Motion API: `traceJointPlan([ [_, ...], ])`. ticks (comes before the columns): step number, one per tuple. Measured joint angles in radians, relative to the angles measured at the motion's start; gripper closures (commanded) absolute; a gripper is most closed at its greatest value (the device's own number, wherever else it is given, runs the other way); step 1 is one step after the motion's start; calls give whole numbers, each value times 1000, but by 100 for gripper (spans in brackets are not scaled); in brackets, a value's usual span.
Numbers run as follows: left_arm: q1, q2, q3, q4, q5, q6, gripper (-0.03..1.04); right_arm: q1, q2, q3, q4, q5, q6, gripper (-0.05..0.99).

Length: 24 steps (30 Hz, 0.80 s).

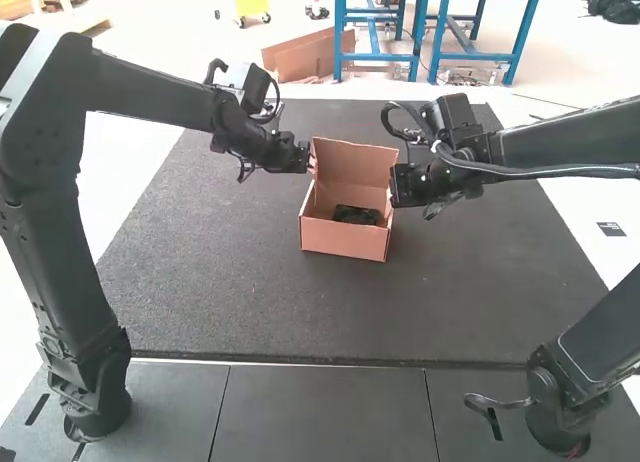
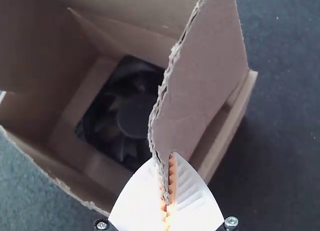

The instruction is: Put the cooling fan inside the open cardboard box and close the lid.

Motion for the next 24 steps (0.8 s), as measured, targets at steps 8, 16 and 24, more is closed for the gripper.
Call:
traceJointPlan([
  [8, 0, -37, -32, -103, -16, 13, 4, 33, 0, -29, -62, 0, -21, 89],
  [16, 36, -105, -38, -128, -107, 76, 4, 31, 0, 21, -188, -16, -12, 1],
  [24, 73, -135, 95, -72, -207, 102, 4, -24, -141, 133, -234, -39, 20, 1],
])
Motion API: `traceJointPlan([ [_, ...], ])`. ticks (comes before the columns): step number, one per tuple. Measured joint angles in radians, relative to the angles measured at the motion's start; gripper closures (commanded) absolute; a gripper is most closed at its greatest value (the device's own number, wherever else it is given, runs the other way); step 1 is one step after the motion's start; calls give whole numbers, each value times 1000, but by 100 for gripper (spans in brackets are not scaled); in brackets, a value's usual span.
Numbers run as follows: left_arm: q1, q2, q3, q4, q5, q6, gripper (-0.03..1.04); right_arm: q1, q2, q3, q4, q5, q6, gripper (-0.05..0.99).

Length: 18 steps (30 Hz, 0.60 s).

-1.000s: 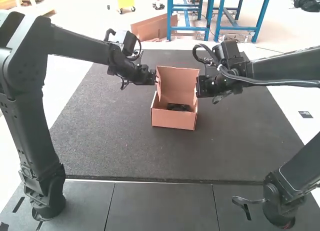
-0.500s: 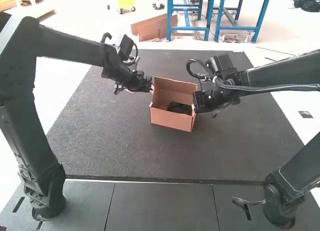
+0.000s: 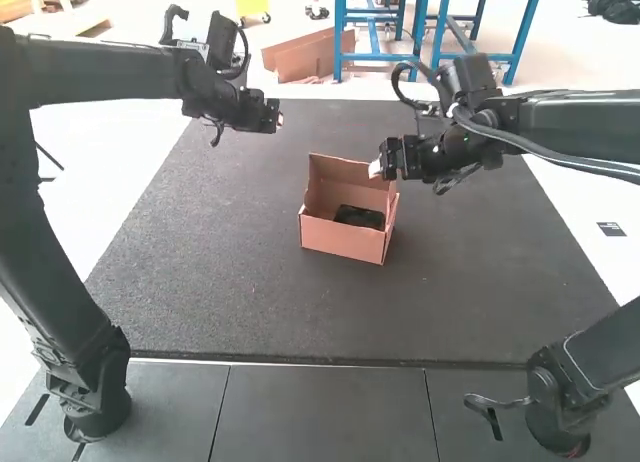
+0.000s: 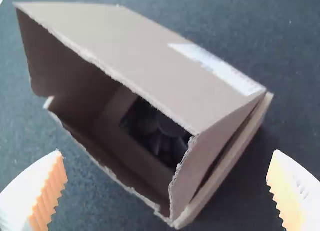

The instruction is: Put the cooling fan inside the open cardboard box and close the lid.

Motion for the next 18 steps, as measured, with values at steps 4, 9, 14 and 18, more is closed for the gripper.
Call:
traceJointPlan([
  [4, -28, 58, 97, -9, -16, 1, 4, -78, -94, 1, 17, 83, -29, 2],
  [9, -108, 148, 179, -18, -19, 0, 4, -164, -106, -6, 37, 198, -90, 2],
  [14, -166, 214, 231, -21, -19, 0, 4, -200, -106, -9, 36, 242, -124, 2],
  [18, -189, 261, 262, -51, -14, 1, 4, -208, -106, -5, 27, 244, -135, 2],
])
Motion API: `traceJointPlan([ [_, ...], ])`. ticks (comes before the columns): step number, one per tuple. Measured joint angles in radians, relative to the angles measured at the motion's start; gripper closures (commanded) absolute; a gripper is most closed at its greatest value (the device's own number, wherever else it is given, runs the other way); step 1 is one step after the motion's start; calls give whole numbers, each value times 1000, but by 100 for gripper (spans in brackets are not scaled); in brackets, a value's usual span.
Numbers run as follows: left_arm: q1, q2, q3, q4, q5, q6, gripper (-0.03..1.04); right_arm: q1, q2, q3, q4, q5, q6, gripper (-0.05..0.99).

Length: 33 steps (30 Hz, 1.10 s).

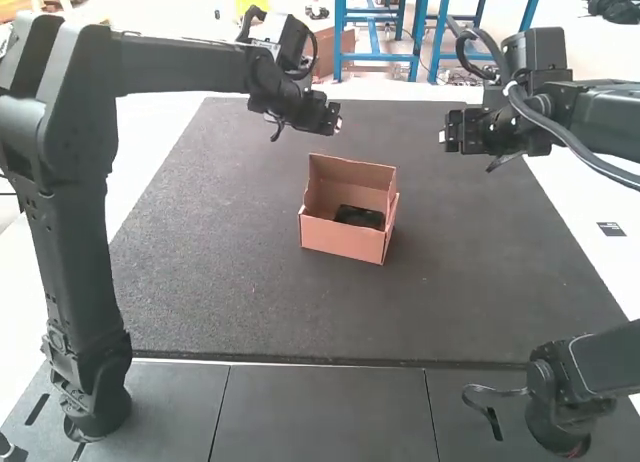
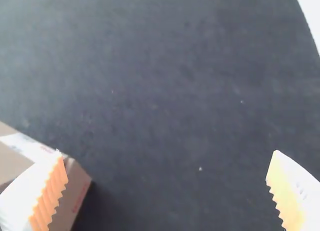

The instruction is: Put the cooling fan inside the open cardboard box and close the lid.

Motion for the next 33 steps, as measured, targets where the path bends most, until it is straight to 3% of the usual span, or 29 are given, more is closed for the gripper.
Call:
traceJointPlan([
  [10, -74, 57, 5, -131, 56, 4, 4, -44, 2, 34, -31, -47, -2, 2],
  [16, -94, 57, 0, -201, 82, 4, 4, -45, 2, 34, -35, -73, 2, 2],
  [21, -102, 57, -74, -174, 94, 3, 4, -51, 2, 34, -39, -89, 4, 2],
  [26, -113, 57, -191, -61, 93, 3, 4, -51, 2, 34, -95, -100, 15, 2],
  [33, -112, 51, -229, 12, 86, 2, 4, -51, -5, 34, -117, -117, 29, 2],
])
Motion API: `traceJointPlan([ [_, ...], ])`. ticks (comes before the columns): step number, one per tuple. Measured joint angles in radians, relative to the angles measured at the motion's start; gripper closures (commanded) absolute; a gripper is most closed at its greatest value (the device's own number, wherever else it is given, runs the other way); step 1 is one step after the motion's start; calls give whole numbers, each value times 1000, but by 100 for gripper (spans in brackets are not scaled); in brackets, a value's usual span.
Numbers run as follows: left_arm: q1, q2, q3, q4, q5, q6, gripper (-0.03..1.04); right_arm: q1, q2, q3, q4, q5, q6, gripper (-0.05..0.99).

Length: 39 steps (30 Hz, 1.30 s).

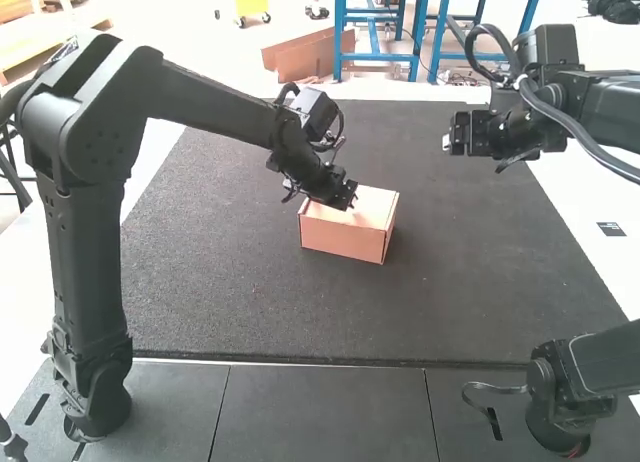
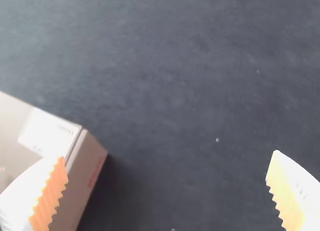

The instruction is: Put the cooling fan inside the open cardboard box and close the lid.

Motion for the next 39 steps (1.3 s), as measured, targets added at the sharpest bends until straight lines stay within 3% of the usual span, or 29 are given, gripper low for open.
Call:
traceJointPlan([
  [5, 40, -63, 91, -56, 14, -3, 4, 0, -24, 0, 10, -27, 26, 2],
  [9, 101, -250, 167, -3, 38, 21, 4, 0, -74, -1, 78, -69, 37, 2],
  [12, 128, -404, 163, 26, 45, 24, 4, 0, -149, -2, 113, -147, 42, 2],
  [16, 135, -559, 62, 96, 52, 39, 4, 0, -238, -3, 122, -219, 48, 2],
  [19, 140, -664, -100, 262, 19, 43, 5, 0, -283, -39, 192, -220, 90, 2],
  [22, 144, -801, -324, 492, -37, 48, 5, 0, -359, -140, 315, -182, 106, 2],
  [25, 145, -977, -553, 668, -87, 57, 5, 0, -462, -240, 358, -125, 113, 2],
  [28, 145, -1151, -735, 693, -126, 75, 5, 0, -573, -338, 380, -59, 115, 2],
  [33, 145, -1407, -949, 655, -183, 91, 5, -2, -764, -523, 430, 66, 78, 2],
  [36, 150, -1529, -1049, 632, -212, 93, 5, -13, -891, -631, 444, 117, 26, 2],
  [39, 150, -1652, -1143, 610, -237, 96, 5, -31, -1013, -723, 531, 151, -22, 2],
])
